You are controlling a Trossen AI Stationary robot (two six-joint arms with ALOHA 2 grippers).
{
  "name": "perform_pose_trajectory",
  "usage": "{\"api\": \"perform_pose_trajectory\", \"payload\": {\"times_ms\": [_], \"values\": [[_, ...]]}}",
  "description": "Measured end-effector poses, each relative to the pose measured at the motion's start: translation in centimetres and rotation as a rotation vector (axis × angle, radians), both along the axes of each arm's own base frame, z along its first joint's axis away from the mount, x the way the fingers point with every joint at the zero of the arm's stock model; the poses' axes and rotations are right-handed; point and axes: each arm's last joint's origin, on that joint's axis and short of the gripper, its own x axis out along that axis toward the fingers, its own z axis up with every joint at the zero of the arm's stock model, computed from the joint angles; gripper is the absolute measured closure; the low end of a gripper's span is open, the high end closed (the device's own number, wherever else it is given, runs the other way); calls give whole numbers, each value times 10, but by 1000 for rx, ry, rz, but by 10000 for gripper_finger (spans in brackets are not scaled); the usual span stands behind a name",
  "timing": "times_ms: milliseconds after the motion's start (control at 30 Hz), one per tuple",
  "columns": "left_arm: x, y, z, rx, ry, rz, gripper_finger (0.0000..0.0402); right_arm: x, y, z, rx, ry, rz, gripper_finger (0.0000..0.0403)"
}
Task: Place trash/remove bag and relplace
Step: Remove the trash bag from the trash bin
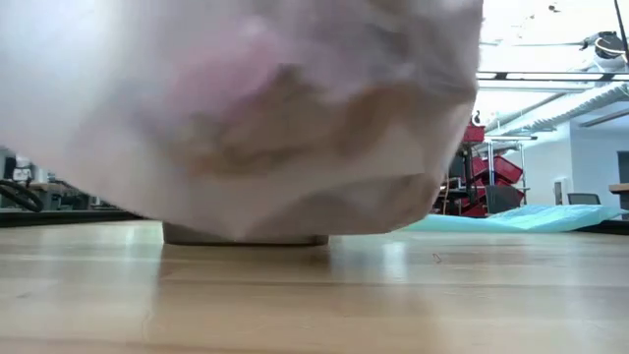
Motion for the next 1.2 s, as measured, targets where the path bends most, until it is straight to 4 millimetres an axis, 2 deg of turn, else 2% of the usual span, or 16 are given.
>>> {"api": "perform_pose_trajectory", "payload": {"times_ms": [133, 267, 467, 800, 967, 1100, 1200], "values": [[5, 13, 2, 23, 26, 34, 402, 5, -18, 3, -89, -17, -104, 403], [8, 26, 8, 50, 27, 68, 402, 6, -27, 11, -141, -22, -89, 403], [4, 51, 23, 91, 26, 128, 402, -3, -36, 23, -115, -39, -24, 403], [-6, 100, 47, 155, 168, 222, 402, -8, -68, 27, -68, 17, 24, 403], [-2, 112, 56, -57, 110, 189, 402, -14, -80, 33, 202, -86, 22, 403], [8, 107, 65, -276, -20, 73, 402, -25, -70, 42, 387, -165, 110, 403], [12, 101, 82, -436, -132, -97, 402, -37, -59, 53, 500, -218, 214, 403]]}}
